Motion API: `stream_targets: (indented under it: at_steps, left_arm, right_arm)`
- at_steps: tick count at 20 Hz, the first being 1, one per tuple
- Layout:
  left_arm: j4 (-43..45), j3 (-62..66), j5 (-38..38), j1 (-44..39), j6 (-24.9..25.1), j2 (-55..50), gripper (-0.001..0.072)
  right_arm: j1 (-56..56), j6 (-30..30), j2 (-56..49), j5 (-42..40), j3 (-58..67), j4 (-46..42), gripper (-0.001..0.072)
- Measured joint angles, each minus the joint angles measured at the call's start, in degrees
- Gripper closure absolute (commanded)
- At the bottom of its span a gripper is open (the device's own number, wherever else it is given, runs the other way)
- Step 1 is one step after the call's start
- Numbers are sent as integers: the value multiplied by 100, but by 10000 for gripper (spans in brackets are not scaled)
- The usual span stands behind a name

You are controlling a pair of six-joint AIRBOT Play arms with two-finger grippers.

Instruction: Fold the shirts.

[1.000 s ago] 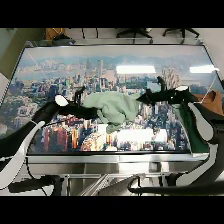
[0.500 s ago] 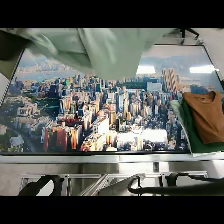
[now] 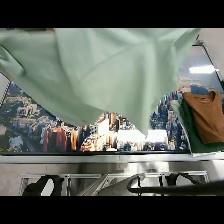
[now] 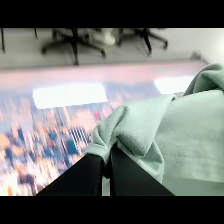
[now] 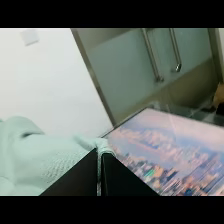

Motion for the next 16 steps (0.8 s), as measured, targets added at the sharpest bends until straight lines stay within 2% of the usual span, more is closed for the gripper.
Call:
stream_targets:
  at_steps: [3,5,8,12,13,14,15,16]
  left_arm:
    - [61,-1753,337,-579,240,24,694]
    - [24,-2988,811,-1163,444,-168,694]
    - [22,-4481,1893,-1937,732,-846,694]
    - [4,-5222,2826,-2310,896,-2035,694]
    - [2,-5204,2883,-2308,920,-2317,694]
    - [0,-5123,2898,-2284,938,-2553,693]
    - [0,-4992,2850,-2251,964,-2782,693]
    - [-2,-4843,2730,-2214,979,-2966,693]
  right_arm:
    - [599,-98,-70,149,-1585,-426,691]
    - [1113,-227,-190,-50,-2793,-890,691]
    - [1674,-509,-527,-990,-4393,-1521,691]
    - [1821,-868,-1150,-2098,-5254,-1843,688]
    - [1794,-968,-1272,-2299,-5283,-1880,598]
    - [1749,-1038,-1351,-2417,-5268,-1908,375]
    - [1679,-1108,-1403,-2527,-5202,-1932,255]
    - [1600,-1150,-1419,-2575,-5119,-1945,246]
